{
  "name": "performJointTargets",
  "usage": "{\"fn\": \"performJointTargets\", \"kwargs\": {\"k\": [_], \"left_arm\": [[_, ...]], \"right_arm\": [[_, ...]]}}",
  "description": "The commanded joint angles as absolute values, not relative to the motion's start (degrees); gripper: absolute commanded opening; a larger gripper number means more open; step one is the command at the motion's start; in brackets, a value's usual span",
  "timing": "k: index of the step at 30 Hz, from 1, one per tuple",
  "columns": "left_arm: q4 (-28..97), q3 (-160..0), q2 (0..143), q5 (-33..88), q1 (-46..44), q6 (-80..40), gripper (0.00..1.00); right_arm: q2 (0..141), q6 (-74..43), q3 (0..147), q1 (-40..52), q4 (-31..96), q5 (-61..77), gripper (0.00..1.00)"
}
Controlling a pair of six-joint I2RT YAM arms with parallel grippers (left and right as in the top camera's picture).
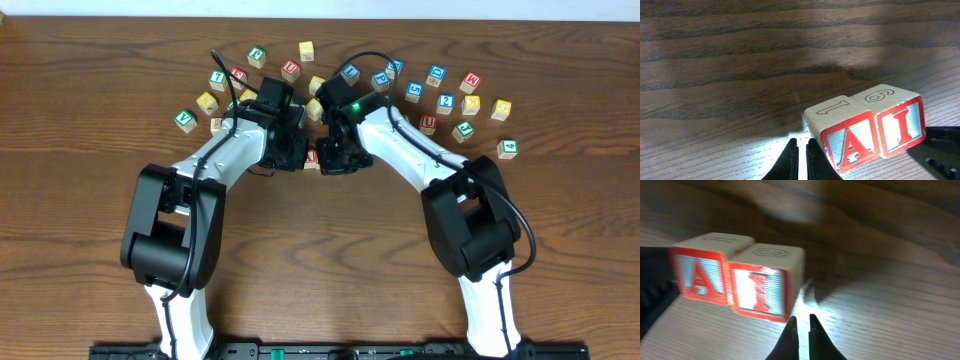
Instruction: Spell out AI2
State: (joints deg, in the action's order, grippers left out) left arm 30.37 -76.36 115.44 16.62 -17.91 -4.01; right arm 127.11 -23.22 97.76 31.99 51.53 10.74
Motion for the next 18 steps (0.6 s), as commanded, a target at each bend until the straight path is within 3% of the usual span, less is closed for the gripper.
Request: {"fn": "performJointTargets", "kwargs": {"k": [1,18], "left_arm": [[30.52,-75.92,115.74,16.91,-17.8,-2.98,0.08],[30.57,-75.92,115.74,16.91,-17.82,-2.98,0.08]], "right_arm": [[127.61,-22.68,97.38,32.8,50.46,11.57,0.04],[126.69,-22.61,97.41,33.93,50.17,11.09,0.01]]}}
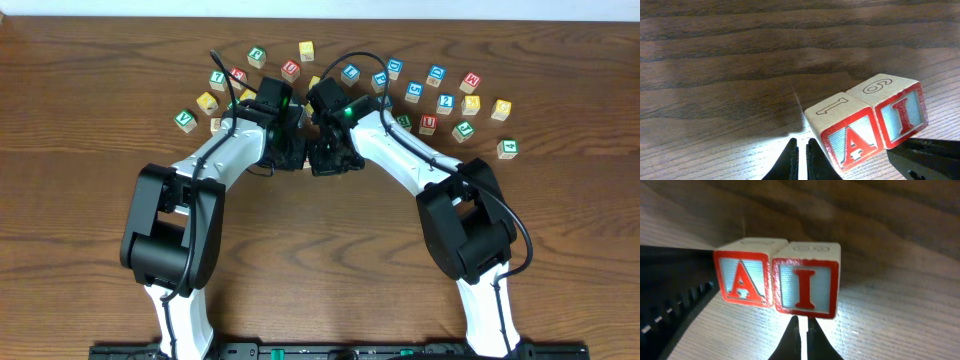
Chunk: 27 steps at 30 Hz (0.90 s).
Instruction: Spell out AI2
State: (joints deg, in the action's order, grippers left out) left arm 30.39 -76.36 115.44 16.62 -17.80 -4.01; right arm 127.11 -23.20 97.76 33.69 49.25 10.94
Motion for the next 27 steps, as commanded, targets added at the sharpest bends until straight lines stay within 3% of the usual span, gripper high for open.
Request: {"fn": "performJointTargets", "kwargs": {"k": [1,13,27], "left_arm": [[30.63,-75.92,115.74,16.91,-17.82,-3.01,0.08],[30.76,-75.92,115.74,16.91,-17.82,-3.05,0.08],[30.72,-75.92,115.74,16.95,-17.82,-6.52,0.08]], "right_arm": [[126.04,-22.35,97.43,33.67,50.52,11.03,0.01],[122.54,-22.26,97.38,27.27,48.82,8.97,0.02],[126.02,-22.17,96.66,26.72,42.41,13.91,0.02]]}}
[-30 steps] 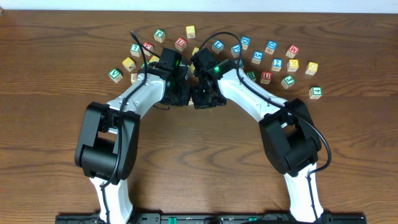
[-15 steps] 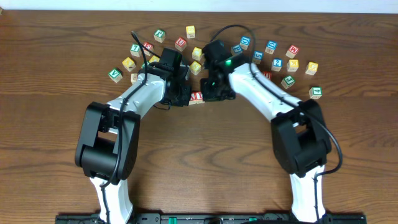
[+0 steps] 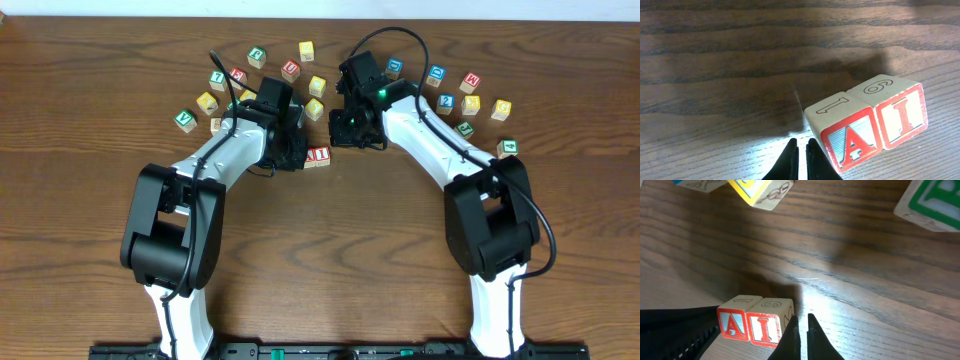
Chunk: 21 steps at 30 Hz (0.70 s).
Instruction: Spell out AI2
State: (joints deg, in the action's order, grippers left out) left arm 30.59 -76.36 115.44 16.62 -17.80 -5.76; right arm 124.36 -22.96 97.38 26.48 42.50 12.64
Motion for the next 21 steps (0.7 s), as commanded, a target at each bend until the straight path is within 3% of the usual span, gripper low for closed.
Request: {"fn": "performJointTargets", "kwargs": {"k": [1,21], "left_arm": [[30.72,-75.92,115.74,16.93,-17.82,-6.52,0.08],[30.68,-75.92,115.74,16.93,-17.82,-6.5,0.07]], "right_arm": [[126.04,-22.0,96.66,26.72,42.41,13.91,0.02],[126.54,-22.24,92.9,28.77,37.87,14.06,0.02]]}}
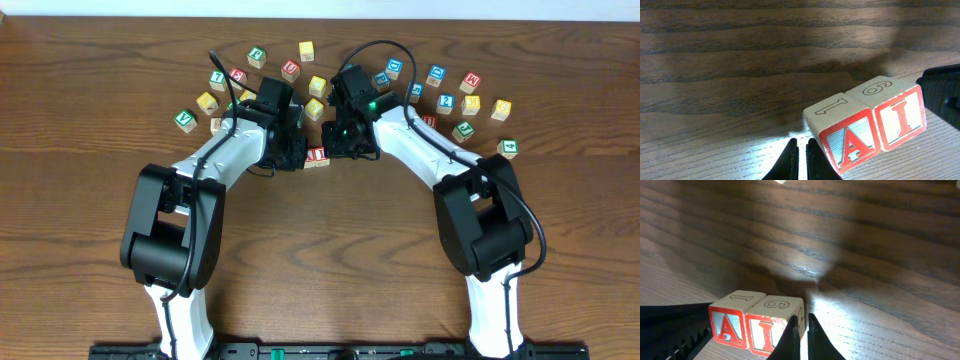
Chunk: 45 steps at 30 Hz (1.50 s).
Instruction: Spell out AI2
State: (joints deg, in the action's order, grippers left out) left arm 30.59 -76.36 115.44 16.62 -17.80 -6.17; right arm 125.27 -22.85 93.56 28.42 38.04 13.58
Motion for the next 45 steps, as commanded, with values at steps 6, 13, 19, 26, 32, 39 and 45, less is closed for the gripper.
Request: {"fn": "performJointTargets", "kwargs": {"k": [6,13,19,26,32,39,45], "left_arm": [[30.63,-75.9,115.74,16.91,-17.82,-6.46,0.08],[30.28,-75.92,115.74,16.91,-17.82,-6.0,0.08],[30.28,-75.92,115.74,16.91,-17.82,-5.61,0.08],[30.3,-75.92,115.74,16.91,-17.82,-5.63,0.08],[30.33,-75.92,115.74,16.93,-17.82,-5.93,0.08],[30.33,-75.92,115.74,16.93,-17.82,-6.28,0.08],[30.3,-75.92,115.74,16.91,-17.67,-6.26,0.08]], "right_arm": [[126.56,-22.26,92.9,29.36,38.11,14.13,0.02],[126.56,-23.62,92.9,30.92,39.53,14.13,0.01],[126.56,-24.43,92.9,31.22,39.9,14.11,0.01],[126.56,-24.4,92.9,31.2,39.81,14.09,0.01],[126.56,-24.43,92.9,31.07,39.2,14.11,0.01],[126.56,-24.4,92.9,31.11,39.13,14.11,0.01],[126.56,-24.4,92.9,30.76,39.22,14.09,0.02]]}}
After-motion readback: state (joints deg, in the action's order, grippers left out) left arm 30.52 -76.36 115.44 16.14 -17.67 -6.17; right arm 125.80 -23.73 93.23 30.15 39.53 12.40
